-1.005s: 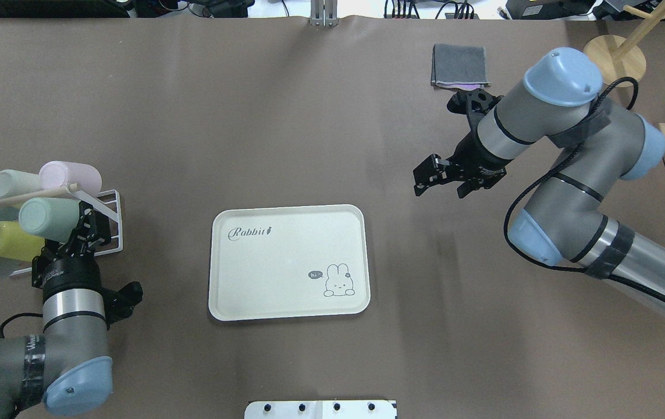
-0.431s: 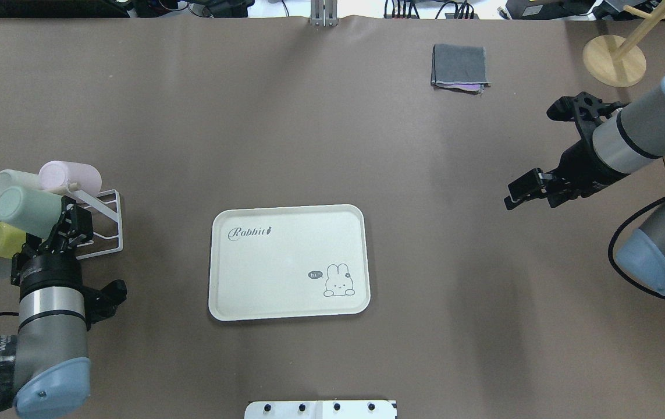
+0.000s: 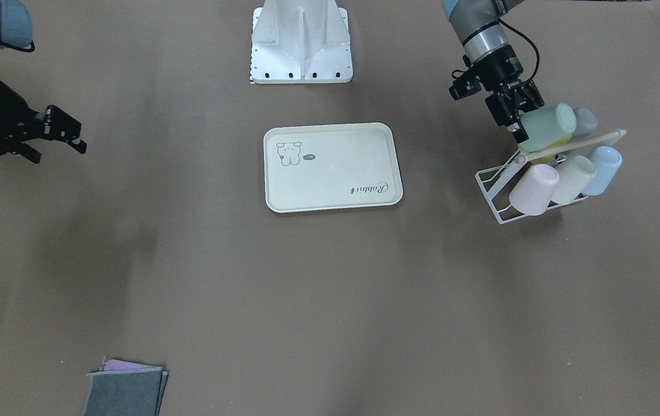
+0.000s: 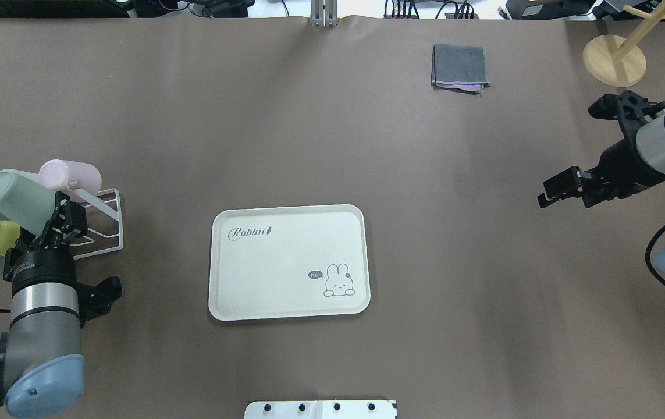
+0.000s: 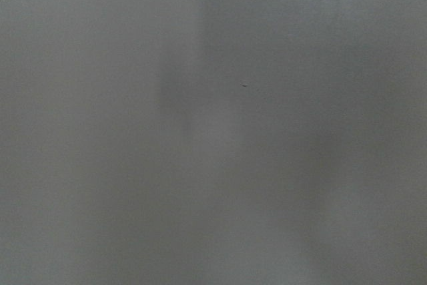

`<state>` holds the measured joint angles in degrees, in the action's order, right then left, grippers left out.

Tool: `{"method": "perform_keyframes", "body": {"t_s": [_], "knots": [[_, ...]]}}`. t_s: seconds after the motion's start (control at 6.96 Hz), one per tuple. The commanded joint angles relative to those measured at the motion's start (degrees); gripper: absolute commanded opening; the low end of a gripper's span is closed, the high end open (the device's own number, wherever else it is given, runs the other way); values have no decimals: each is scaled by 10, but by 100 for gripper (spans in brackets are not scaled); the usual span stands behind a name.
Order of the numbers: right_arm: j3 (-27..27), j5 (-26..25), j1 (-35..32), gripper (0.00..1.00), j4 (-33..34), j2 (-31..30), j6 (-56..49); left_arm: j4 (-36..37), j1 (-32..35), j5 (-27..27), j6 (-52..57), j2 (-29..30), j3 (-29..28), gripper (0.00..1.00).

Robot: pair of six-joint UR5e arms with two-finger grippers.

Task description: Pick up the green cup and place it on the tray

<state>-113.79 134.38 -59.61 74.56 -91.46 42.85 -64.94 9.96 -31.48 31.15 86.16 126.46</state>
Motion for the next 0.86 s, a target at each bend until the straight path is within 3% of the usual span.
{"method": "perform_keyframes", "body": {"t_s": [0.0, 0.29, 0.72], "knots": [[-3, 24, -62, 100, 0, -53, -73, 3, 1, 0, 1, -1, 1, 77], [1, 46, -105, 100, -17, -97, -119, 4, 12, -1, 18, -19, 27, 77], [-3, 41, -131, 100, -17, -143, -180, 2, 27, -6, 43, -14, 62, 77]]}}
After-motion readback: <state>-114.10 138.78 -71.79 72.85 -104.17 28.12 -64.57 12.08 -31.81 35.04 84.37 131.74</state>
